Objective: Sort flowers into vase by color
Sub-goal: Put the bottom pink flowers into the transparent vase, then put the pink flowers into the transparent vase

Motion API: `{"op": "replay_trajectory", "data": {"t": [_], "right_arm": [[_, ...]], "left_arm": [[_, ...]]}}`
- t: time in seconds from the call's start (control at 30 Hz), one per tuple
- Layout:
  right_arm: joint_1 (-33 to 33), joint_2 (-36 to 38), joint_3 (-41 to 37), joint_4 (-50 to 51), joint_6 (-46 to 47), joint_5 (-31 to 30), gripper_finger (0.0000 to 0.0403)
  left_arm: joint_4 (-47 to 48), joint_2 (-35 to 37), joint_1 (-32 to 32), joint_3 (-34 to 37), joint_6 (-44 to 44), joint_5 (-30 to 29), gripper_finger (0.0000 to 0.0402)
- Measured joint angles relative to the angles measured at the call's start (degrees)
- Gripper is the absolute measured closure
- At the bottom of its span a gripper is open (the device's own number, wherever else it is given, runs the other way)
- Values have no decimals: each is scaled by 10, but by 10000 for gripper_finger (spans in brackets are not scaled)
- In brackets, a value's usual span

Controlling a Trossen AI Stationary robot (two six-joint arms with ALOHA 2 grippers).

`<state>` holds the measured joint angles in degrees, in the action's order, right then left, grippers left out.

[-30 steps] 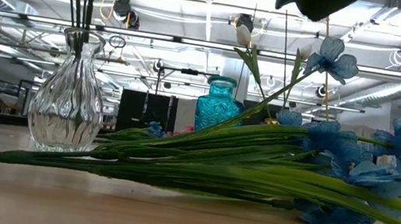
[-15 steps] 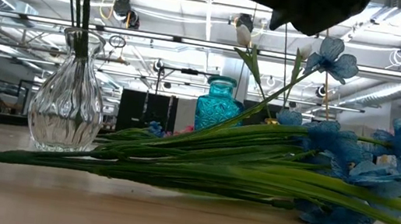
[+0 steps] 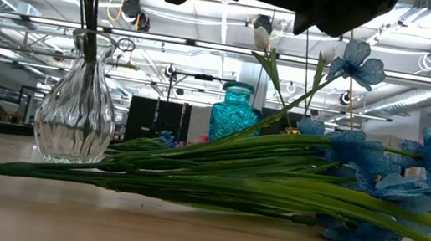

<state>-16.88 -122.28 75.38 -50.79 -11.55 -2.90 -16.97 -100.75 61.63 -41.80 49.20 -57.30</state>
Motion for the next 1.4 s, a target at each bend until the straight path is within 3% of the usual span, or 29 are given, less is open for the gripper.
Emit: {"op": "replay_trajectory", "data": {"t": [0.27,0.67,1.2,1.4], "right_arm": [[-4,9,0,15,9,-2,198],[-8,55,0,135,57,-1,128],[-10,211,0,506,71,0,115],[-10,279,0,663,69,0,116]], "left_arm": [[0,0,6,0,0,0,243],[0,0,10,0,2,-14,243],[141,6,10,0,181,-36,243],[273,48,-10,0,306,-14,243]]}}
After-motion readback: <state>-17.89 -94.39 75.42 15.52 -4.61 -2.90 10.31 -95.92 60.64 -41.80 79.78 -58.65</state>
